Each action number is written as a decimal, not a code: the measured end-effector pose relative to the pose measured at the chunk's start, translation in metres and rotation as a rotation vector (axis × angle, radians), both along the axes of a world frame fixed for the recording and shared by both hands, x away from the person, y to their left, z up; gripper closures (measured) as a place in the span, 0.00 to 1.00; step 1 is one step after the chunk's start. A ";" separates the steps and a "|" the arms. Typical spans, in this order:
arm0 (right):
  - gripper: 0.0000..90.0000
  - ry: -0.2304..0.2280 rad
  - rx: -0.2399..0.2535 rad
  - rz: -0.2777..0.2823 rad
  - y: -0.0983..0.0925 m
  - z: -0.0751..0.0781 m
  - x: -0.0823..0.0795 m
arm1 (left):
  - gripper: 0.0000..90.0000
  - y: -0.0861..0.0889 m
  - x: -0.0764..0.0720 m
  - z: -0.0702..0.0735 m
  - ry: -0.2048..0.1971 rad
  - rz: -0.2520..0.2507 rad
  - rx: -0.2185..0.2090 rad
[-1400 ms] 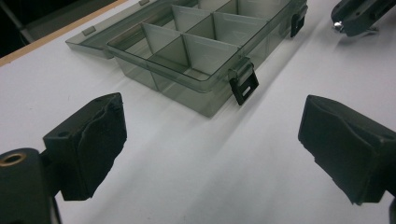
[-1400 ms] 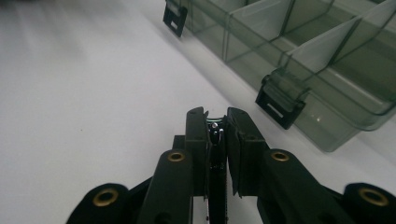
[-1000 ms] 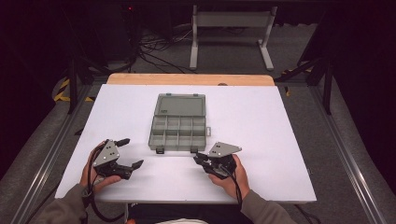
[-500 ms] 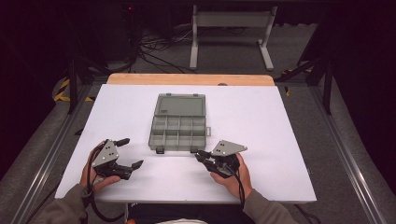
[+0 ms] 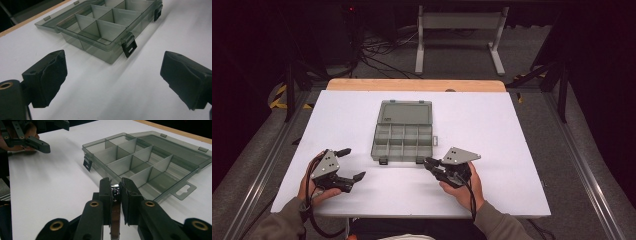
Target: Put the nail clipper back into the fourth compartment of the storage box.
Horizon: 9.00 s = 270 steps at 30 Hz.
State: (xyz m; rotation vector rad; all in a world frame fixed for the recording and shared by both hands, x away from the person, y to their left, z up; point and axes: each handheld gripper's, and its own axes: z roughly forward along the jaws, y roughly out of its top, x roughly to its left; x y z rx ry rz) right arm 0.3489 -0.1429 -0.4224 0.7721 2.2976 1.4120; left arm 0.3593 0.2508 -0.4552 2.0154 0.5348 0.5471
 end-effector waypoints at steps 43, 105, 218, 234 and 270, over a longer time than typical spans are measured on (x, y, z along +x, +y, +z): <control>0.89 -0.060 0.043 -0.056 -0.004 0.018 0.022 | 0.09 0.000 0.000 0.000 0.002 -0.001 -0.001; 0.89 -0.036 0.015 -0.177 0.007 0.000 0.113 | 0.09 0.000 0.002 -0.003 0.016 -0.003 0.007; 1.00 -0.026 -0.204 -0.125 -0.030 0.010 0.104 | 1.00 -0.021 0.074 0.008 0.114 0.004 0.191; 1.00 0.037 -0.283 -0.143 -0.020 0.012 0.150 | 1.00 -0.024 0.124 0.027 0.090 0.054 0.172; 1.00 0.174 -0.421 -0.153 -0.004 -0.017 0.206 | 1.00 -0.045 0.196 0.007 0.202 0.128 0.204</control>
